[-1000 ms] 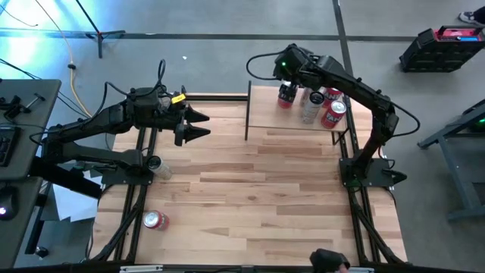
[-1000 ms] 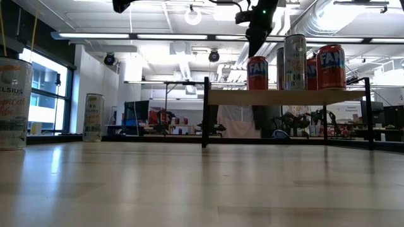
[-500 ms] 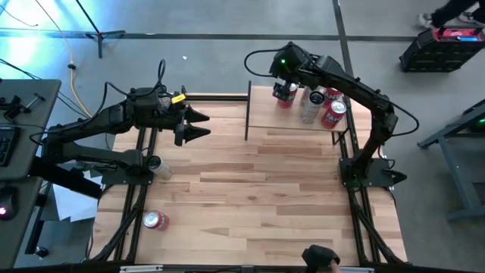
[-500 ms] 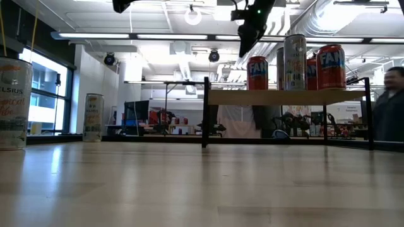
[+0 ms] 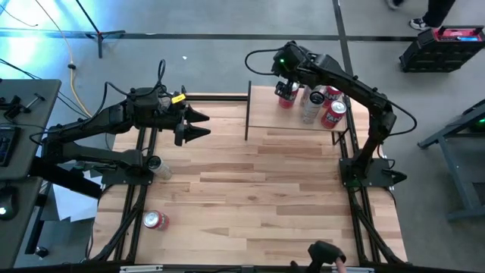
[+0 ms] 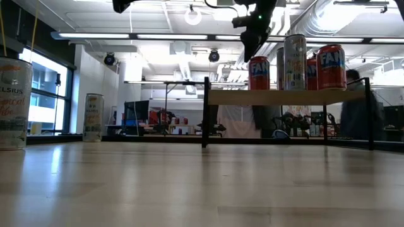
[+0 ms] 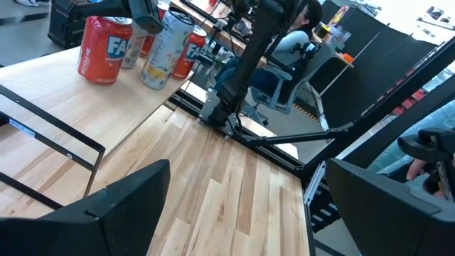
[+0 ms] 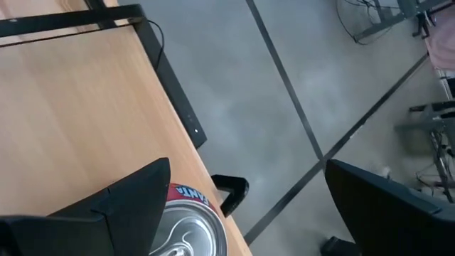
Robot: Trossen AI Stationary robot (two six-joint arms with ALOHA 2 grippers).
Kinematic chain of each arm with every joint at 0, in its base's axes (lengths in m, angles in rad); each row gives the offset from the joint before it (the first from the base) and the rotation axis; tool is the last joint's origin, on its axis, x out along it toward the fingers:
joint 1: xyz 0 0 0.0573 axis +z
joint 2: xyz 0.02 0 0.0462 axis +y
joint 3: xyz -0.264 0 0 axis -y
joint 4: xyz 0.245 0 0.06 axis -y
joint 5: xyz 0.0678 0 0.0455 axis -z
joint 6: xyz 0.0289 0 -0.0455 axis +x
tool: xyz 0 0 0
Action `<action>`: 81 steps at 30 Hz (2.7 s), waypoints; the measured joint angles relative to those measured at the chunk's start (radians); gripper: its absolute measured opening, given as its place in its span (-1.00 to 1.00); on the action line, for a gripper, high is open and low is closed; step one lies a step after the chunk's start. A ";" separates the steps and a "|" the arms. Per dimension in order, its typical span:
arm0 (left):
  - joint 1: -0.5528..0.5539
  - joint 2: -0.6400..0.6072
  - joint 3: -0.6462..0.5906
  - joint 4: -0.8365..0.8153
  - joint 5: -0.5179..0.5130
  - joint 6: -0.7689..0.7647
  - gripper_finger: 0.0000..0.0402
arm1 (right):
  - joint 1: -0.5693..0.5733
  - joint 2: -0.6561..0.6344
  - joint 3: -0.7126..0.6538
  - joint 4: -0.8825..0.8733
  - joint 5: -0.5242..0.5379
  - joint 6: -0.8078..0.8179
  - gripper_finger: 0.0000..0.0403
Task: Place canned beverage on shelf
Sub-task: Put the orange soda can on the shelf
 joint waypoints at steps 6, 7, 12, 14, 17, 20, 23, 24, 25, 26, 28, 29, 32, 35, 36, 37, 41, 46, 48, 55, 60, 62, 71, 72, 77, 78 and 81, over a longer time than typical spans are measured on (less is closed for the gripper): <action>0.000 0.000 0.000 0.000 0.000 0.000 0.82 | 0.000 0.000 0.000 -0.008 0.027 0.003 0.80; 0.000 0.000 0.000 0.000 0.000 0.000 0.82 | 0.000 0.000 0.000 -0.005 0.027 0.003 0.80; 0.000 0.000 0.000 0.000 -0.001 0.006 0.82 | 0.001 -0.007 0.000 0.029 0.033 -0.005 0.80; 0.000 0.000 0.000 0.000 -0.001 0.006 0.82 | 0.001 -0.020 0.000 0.032 0.034 -0.013 0.80; 0.000 0.000 0.000 0.000 -0.001 0.010 0.82 | 0.001 -0.042 0.000 0.003 0.050 -0.013 0.80; 0.000 0.000 0.000 0.000 -0.001 0.014 0.82 | -0.004 -0.063 0.000 -0.045 0.046 -0.001 0.80; 0.000 0.000 0.000 0.000 -0.001 0.026 0.82 | -0.006 -0.078 0.000 -0.096 0.034 0.006 0.80; 0.000 0.000 0.000 0.000 -0.001 0.027 0.82 | -0.006 -0.080 0.000 -0.116 0.029 0.007 0.80; 0.000 0.000 0.000 0.000 -0.001 0.027 0.82 | -0.006 -0.081 0.000 -0.129 0.027 0.011 0.80; 0.000 0.000 0.000 0.000 -0.001 0.027 0.82 | -0.006 -0.081 0.000 -0.140 0.022 0.015 0.80; 0.000 0.000 0.000 0.000 -0.001 0.027 0.82 | -0.007 -0.081 0.000 -0.173 0.009 0.025 0.80; 0.000 0.000 0.000 0.000 -0.001 0.026 0.82 | -0.009 -0.081 0.000 -0.178 -0.002 0.026 0.80; 0.000 0.000 0.000 0.000 -0.001 0.021 0.82 | -0.012 -0.080 0.000 -0.173 -0.023 0.033 0.80; 0.000 0.000 0.000 0.000 -0.001 0.018 0.82 | -0.013 -0.080 0.000 -0.173 -0.026 0.033 0.80; 0.000 0.000 0.000 0.000 -0.001 0.017 0.82 | -0.012 -0.080 0.000 -0.173 -0.030 0.032 0.80; 0.000 0.000 0.000 0.000 -0.001 0.018 0.82 | -0.012 -0.080 0.000 -0.173 -0.037 0.031 0.80; 0.000 0.000 0.000 0.000 -0.001 0.017 0.82 | -0.013 -0.080 0.000 -0.173 -0.058 0.028 0.80; 0.000 0.000 0.000 0.001 -0.001 0.017 0.82 | -0.031 -0.080 0.000 -0.173 -0.058 0.027 0.80; 0.000 0.000 0.000 0.000 -0.001 0.017 0.82 | -0.040 -0.080 0.000 -0.173 -0.059 0.030 0.80; 0.000 0.000 0.000 0.000 -0.001 0.017 0.82 | -0.046 -0.080 0.000 -0.173 -0.092 0.030 0.80; 0.000 0.000 0.000 0.000 0.000 0.015 0.82 | -0.049 -0.070 0.000 -0.175 -0.108 0.030 0.80; 0.000 0.000 0.000 0.001 0.000 0.005 0.82 | -0.049 -0.068 0.001 -0.176 -0.104 0.031 0.80; -0.001 0.000 0.000 0.000 0.000 0.000 0.82 | -0.049 -0.066 0.001 -0.158 -0.103 0.038 0.80; -0.001 0.000 0.000 0.000 0.000 0.000 0.82 | -0.049 -0.066 0.001 -0.157 -0.103 0.039 0.80; -0.001 0.000 0.000 0.000 0.000 0.000 0.82 | -0.049 -0.066 0.001 -0.157 -0.103 0.041 0.80; -0.001 0.000 0.000 0.000 0.000 0.000 0.82 | -0.049 -0.066 0.001 -0.157 -0.102 0.041 0.80; -0.001 0.000 0.000 0.000 0.000 0.002 0.82 | -0.045 -0.066 0.001 -0.149 -0.101 0.041 0.80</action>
